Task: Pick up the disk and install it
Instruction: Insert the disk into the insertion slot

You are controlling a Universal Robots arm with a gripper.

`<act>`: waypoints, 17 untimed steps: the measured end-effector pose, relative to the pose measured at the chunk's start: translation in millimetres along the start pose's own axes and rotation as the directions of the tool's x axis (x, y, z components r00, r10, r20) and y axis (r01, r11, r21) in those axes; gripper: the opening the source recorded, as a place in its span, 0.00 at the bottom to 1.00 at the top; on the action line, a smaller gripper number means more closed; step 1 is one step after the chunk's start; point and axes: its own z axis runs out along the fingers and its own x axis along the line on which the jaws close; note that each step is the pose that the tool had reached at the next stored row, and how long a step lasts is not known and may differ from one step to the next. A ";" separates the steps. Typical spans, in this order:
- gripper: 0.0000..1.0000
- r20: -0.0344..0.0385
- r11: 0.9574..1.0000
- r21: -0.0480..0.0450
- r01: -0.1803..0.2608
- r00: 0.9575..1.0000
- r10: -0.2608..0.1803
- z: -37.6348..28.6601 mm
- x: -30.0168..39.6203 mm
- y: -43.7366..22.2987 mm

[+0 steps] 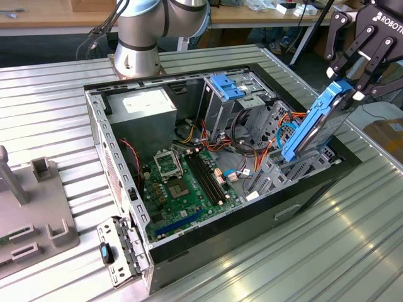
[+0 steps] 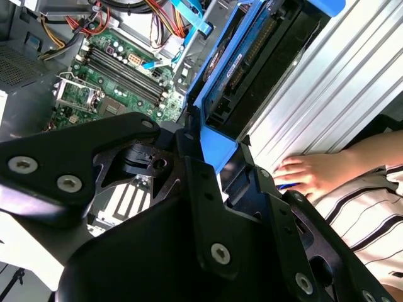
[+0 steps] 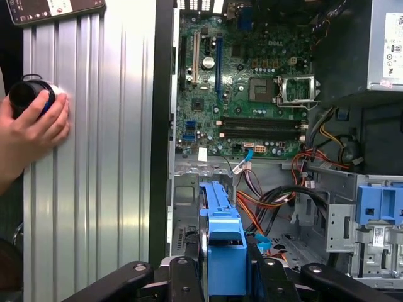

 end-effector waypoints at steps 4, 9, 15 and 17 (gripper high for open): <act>0.37 0.012 1.000 0.001 -0.002 1.000 0.002 3.2 -0.3 0.1; 0.37 0.051 1.000 0.002 -0.003 0.999 0.002 4.0 -0.2 0.1; 0.37 0.051 1.000 0.011 -0.002 0.999 0.002 9.8 0.1 0.1; 0.37 0.051 1.000 0.011 -0.002 0.999 0.002 10.0 0.1 0.1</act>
